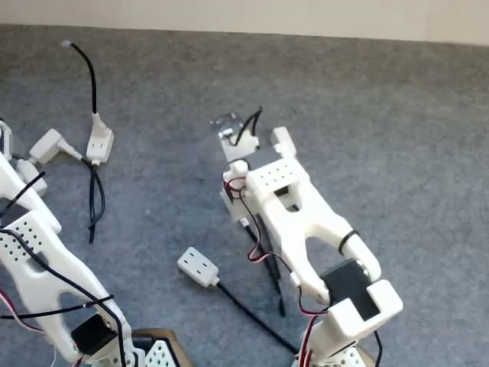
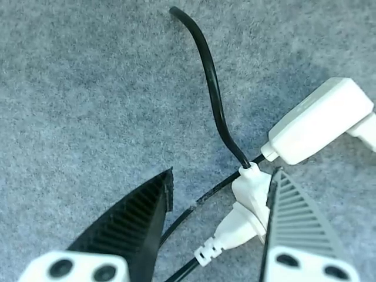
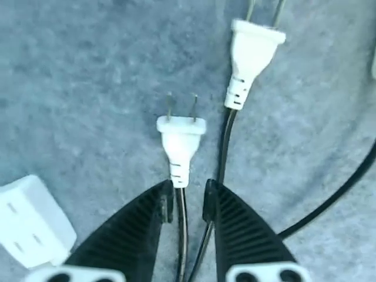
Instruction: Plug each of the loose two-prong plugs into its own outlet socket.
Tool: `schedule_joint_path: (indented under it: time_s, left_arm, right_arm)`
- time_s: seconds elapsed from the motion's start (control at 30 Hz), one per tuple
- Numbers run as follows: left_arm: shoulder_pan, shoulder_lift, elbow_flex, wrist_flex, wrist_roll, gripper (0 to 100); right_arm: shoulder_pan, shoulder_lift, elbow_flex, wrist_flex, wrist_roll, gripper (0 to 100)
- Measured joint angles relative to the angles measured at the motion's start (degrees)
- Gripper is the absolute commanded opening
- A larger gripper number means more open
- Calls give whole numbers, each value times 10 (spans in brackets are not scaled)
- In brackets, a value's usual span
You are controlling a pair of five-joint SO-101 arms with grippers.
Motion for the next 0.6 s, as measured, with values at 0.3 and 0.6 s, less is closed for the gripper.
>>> schedule_joint_path:
  time_s: [0.3,0.6]
  left_arm:
    - [0,0,0,0,0,264]
    - [0,0,0,0,0,264]
  right_arm:
    - [-8,22,-48,55,-27,187]
    - [-62,54,-25,18,-33,187]
